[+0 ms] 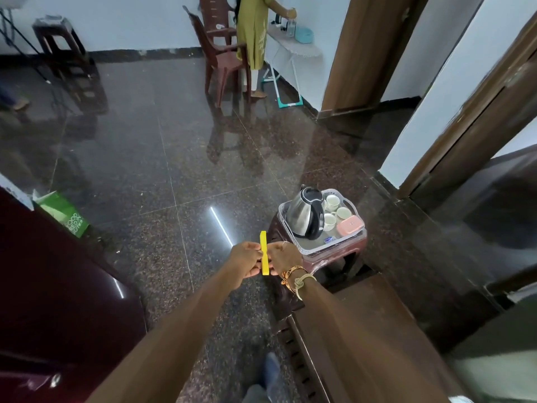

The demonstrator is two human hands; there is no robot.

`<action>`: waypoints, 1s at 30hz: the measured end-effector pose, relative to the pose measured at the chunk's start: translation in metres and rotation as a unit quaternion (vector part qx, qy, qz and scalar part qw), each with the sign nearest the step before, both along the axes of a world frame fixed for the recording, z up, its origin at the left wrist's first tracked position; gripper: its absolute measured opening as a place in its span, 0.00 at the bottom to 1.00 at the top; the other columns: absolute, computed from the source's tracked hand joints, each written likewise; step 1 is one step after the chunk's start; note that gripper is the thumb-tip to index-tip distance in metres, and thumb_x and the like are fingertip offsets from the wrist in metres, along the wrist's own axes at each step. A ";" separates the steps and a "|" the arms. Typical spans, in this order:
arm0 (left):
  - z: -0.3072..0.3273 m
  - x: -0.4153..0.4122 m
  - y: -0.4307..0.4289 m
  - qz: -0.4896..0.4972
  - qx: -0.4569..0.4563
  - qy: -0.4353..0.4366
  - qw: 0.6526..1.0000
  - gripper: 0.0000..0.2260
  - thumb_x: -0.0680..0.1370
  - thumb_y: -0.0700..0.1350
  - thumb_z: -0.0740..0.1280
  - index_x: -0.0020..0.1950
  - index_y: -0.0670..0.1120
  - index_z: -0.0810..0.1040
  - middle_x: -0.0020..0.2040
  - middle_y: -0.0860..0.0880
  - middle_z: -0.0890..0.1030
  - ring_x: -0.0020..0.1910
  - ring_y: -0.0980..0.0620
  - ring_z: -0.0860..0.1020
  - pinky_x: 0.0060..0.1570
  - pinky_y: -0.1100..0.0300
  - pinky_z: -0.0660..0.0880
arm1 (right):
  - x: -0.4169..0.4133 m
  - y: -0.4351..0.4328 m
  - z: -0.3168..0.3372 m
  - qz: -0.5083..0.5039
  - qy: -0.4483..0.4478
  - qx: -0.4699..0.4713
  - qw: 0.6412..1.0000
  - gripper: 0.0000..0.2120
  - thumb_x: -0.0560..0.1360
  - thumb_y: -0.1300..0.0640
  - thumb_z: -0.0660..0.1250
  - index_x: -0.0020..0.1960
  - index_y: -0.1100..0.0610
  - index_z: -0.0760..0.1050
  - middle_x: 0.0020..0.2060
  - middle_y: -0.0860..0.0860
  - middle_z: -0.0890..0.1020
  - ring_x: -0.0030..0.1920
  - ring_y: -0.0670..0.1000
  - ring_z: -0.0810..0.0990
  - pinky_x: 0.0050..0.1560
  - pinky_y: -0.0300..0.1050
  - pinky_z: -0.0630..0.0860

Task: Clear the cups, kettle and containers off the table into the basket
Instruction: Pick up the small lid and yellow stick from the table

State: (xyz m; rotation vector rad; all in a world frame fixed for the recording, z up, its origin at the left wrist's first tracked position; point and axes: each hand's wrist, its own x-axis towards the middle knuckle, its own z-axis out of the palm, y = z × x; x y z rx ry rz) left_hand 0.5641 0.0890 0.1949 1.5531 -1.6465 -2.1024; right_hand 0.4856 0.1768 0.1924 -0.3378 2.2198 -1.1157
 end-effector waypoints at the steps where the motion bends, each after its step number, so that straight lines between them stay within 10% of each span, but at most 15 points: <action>1: -0.002 -0.008 -0.006 -0.003 -0.003 -0.004 1.000 0.10 0.79 0.38 0.67 0.59 0.46 0.78 0.47 0.45 0.82 0.42 0.51 0.80 0.42 0.58 0.79 | -0.009 -0.007 -0.004 -0.001 -0.001 0.002 1.000 0.12 0.71 0.52 0.62 0.38 0.58 0.80 0.35 0.56 0.86 0.35 0.58 0.86 0.41 0.60 0.83; 14: 0.007 -0.141 -0.094 -0.035 -0.034 -0.004 0.999 0.09 0.78 0.39 0.66 0.58 0.46 0.77 0.44 0.48 0.83 0.38 0.54 0.80 0.37 0.61 0.76 | -0.157 -0.104 -0.033 0.014 -0.012 -0.019 1.000 0.14 0.66 0.51 0.61 0.38 0.60 0.80 0.33 0.58 0.85 0.39 0.61 0.85 0.43 0.63 0.82; 30: 0.005 -0.332 -0.051 -0.228 0.031 0.023 0.973 0.09 0.80 0.34 0.62 0.57 0.44 0.76 0.37 0.47 0.79 0.25 0.57 0.79 0.28 0.65 0.76 | -0.307 -0.035 -0.057 -0.261 0.000 0.053 0.964 0.16 0.69 0.48 0.63 0.43 0.58 0.83 0.41 0.57 0.86 0.44 0.60 0.84 0.48 0.56 0.82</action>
